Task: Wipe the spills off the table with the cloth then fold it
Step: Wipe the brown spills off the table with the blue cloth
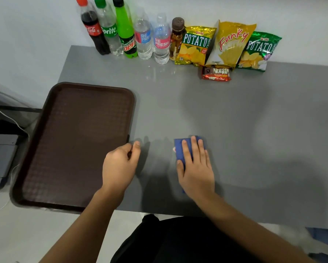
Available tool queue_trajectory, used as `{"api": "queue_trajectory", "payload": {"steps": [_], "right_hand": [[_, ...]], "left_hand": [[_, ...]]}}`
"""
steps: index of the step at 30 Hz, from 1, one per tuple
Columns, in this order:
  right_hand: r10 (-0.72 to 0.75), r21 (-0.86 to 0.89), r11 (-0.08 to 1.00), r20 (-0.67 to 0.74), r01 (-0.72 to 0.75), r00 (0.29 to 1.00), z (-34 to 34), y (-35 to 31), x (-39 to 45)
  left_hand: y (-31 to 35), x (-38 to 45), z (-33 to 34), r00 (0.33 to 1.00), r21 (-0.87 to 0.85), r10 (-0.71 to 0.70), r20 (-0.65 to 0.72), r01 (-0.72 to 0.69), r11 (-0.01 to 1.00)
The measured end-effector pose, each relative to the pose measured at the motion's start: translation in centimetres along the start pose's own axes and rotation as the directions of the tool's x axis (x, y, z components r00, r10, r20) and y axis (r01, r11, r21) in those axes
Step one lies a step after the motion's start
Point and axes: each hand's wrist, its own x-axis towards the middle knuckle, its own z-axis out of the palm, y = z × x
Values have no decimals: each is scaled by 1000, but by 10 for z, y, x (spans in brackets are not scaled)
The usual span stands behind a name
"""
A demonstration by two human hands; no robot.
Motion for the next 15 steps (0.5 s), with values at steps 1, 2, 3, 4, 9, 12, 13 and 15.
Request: {"api": "queue_trajectory", "payload": {"steps": [1, 2, 3, 4, 9, 12, 13, 15], "right_hand": [[-9, 1, 1000, -3, 9, 1000, 2, -13, -2], [-16, 2, 1000, 10, 16, 1000, 4, -25, -1], [-19, 6, 1000, 35, 19, 999, 5, -35, 3], [-17, 15, 1000, 61, 16, 998, 5, -44, 11], [25, 80, 996, 118, -34, 993, -1, -64, 48], [7, 88, 996, 144, -20, 990, -11, -59, 59], [-10, 83, 997, 150, -3, 989, -15, -53, 62], [-72, 38, 997, 169, 67, 983, -27, -39, 70]], "left_hand": [[-2, 0, -2, 1000, 1, -5, 3, 5, 1000], [-3, 0, -5, 1000, 2, -5, 7, 5, 1000], [-4, 1, -7, 1000, 0, -1, 13, 1, 1000], [-5, 1, -10, 1000, -2, 4, 20, -4, 1000], [-11, 0, -24, 996, -65, 42, 83, -36, 997], [-14, -1, -32, 987, -64, 96, 126, -88, 994], [-15, -1, -34, 985, -60, 100, 142, -92, 994], [-17, -3, -38, 980, -62, 110, 168, -101, 993]]}}
